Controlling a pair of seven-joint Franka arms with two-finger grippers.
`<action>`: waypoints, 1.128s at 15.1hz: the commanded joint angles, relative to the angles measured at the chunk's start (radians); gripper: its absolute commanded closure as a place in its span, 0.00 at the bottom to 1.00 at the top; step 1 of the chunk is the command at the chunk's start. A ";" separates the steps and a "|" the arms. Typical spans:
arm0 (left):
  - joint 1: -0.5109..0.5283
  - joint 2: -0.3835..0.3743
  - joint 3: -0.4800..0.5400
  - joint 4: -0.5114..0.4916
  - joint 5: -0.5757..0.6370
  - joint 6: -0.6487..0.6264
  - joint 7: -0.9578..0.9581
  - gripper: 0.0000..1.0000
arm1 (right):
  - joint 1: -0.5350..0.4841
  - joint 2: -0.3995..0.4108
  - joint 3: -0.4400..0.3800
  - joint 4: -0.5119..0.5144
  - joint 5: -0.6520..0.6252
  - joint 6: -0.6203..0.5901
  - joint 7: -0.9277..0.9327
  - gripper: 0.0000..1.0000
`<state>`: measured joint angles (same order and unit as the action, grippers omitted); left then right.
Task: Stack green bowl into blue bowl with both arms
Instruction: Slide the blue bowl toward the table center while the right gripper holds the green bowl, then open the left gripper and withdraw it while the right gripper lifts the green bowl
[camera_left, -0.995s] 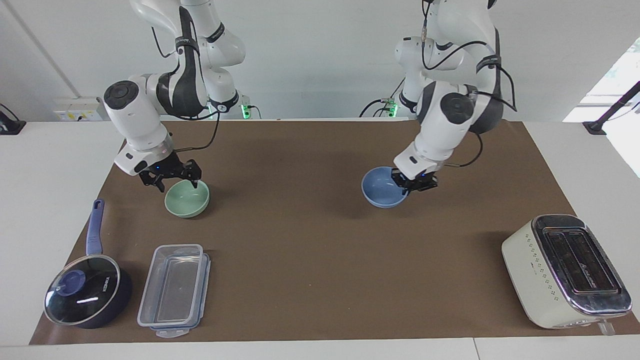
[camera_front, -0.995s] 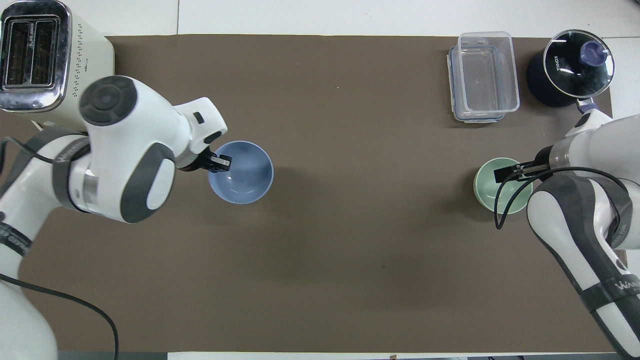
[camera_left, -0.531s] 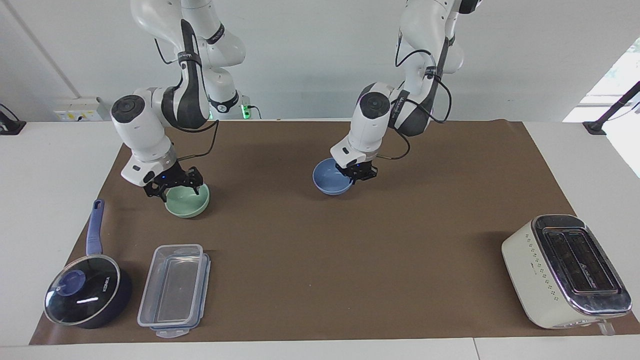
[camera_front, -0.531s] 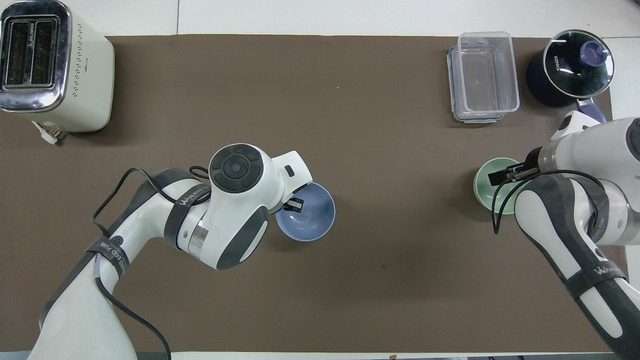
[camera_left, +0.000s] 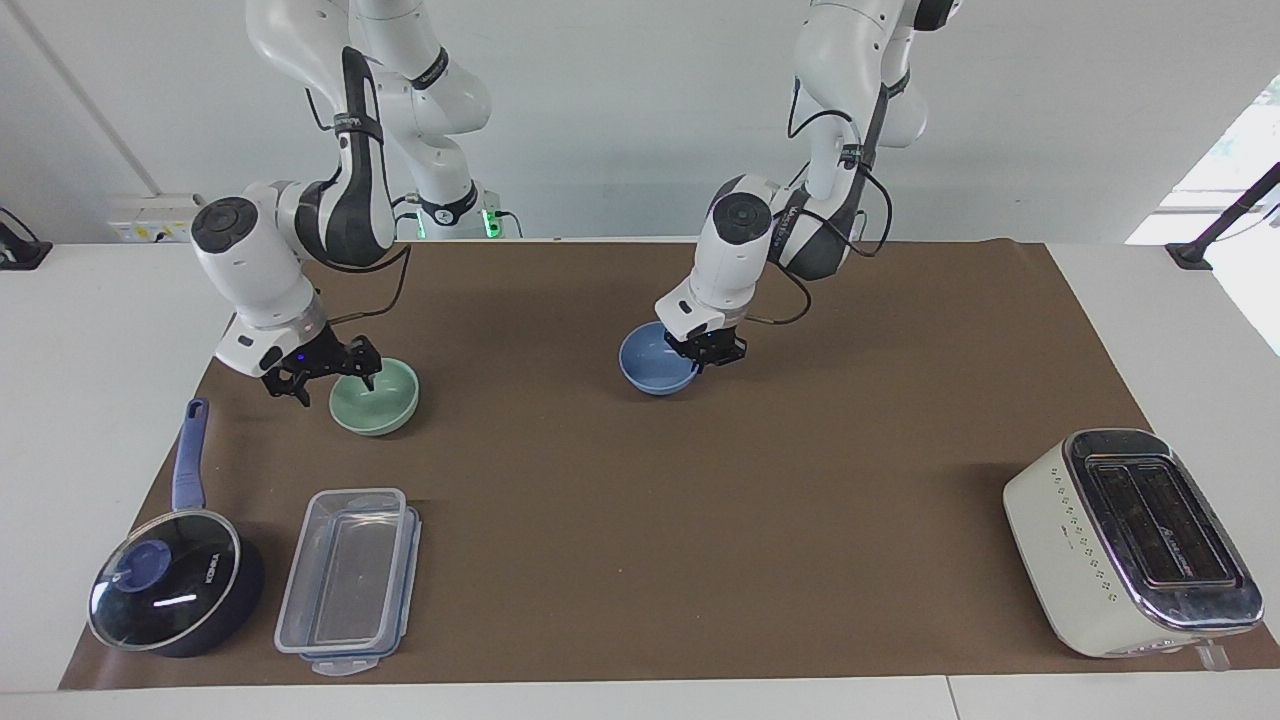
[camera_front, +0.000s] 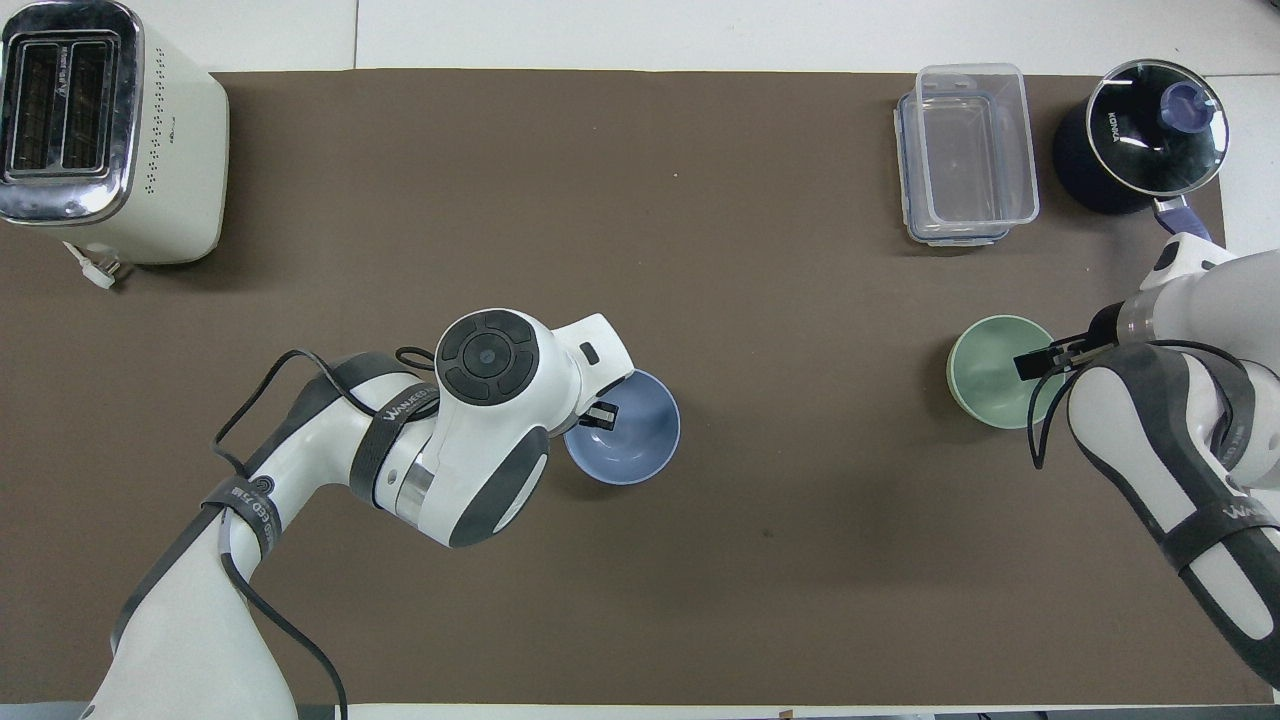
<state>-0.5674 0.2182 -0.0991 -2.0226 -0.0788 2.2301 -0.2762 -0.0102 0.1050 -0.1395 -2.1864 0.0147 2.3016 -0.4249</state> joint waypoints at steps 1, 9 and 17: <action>-0.012 -0.011 0.015 -0.037 -0.019 0.060 0.009 1.00 | 0.002 0.007 0.008 -0.039 0.021 0.084 -0.020 0.05; -0.002 -0.011 0.015 -0.064 -0.019 0.112 0.029 0.00 | -0.007 0.048 0.008 -0.052 0.022 0.133 -0.109 0.67; 0.134 -0.111 0.018 0.169 -0.021 -0.301 0.031 0.00 | 0.024 0.056 0.009 0.098 0.082 -0.114 -0.098 1.00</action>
<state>-0.4911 0.1537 -0.0838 -1.8911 -0.0797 2.0242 -0.2678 0.0016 0.1482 -0.1328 -2.1305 0.0750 2.2348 -0.5023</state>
